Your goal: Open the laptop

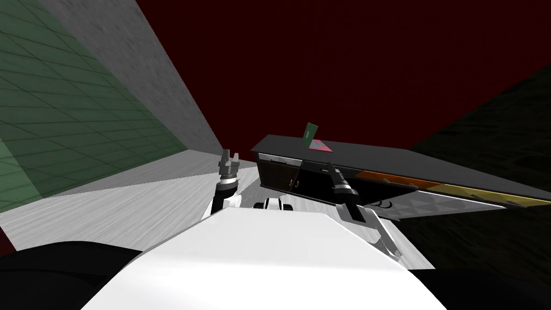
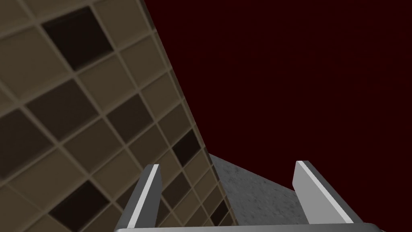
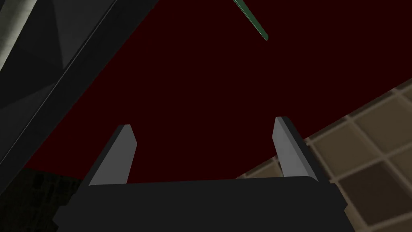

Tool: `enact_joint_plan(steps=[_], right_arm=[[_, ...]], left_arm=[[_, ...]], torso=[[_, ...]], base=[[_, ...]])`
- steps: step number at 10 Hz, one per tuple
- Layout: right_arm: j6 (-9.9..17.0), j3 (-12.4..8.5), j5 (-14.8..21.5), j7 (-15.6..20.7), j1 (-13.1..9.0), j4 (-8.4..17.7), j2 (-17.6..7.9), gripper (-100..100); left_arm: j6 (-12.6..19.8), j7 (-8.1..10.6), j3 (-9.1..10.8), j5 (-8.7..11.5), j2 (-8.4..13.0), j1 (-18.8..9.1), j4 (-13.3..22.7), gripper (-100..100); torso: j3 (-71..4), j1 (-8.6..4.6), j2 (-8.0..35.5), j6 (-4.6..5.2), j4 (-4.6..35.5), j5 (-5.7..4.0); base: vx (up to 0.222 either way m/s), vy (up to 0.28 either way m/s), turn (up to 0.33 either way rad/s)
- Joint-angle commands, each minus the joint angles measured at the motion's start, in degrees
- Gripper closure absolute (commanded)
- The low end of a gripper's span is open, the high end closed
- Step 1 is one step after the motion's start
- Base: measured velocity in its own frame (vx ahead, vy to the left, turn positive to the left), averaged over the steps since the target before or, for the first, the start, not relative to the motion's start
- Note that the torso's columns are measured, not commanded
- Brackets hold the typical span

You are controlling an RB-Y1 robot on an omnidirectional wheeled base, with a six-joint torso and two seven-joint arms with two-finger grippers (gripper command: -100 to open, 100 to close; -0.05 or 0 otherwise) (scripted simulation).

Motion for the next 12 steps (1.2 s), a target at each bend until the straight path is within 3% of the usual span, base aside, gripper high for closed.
enact_joint_plan(steps=[1, 4, 5, 10, 12], right_arm=[[1.99, -3.23, 2.79, 1.98, -0.10, 2.81, -2.59, -100], [6.12, -8.30, 7.85, 6.28, 0.06, 7.13, -6.49, -100], [6.12, -8.30, 8.20, 6.42, 0.06, 7.13, -6.49, -100], [13.54, -15.71, 16.72, 14.55, 0.51, 13.71, -12.86, -100], [15.03, -16.91, 18.32, 16.45, 0.64, 14.89, -14.06, -100]], left_arm=[[0.00, 0.00, 0.00, 0.00, 0.00, 0.00, 0.00, 0], [0.00, 0.00, 0.01, 0.00, 0.01, 0.00, 0.00, 0], [0.00, 0.00, 0.00, 0.00, 0.01, 0.00, 0.00, 0], [0.00, 0.00, 0.01, 0.00, 0.01, 0.01, 0.00, 0], [0.00, 0.00, 0.02, 0.00, 0.02, 0.02, 0.00, 0]], torso=[[-0.02, 0.16, -0.03, 0.00, -0.01, 0.04], [0.04, 0.07, 0.07, 0.00, 0.02, 0.01], [0.00, 0.27, -0.01, 0.00, 0.00, 0.07], [-0.02, 0.13, -0.02, 0.01, 0.00, 0.05], [0.00, -0.10, 0.02, 0.03, 0.00, -0.02]], base=[[-0.016, 0.168, 0.044], [-0.005, 0.161, 0.171], [0.023, 0.138, 0.060], [0.037, 0.155, 0.206], [0.061, 0.073, 0.119]])
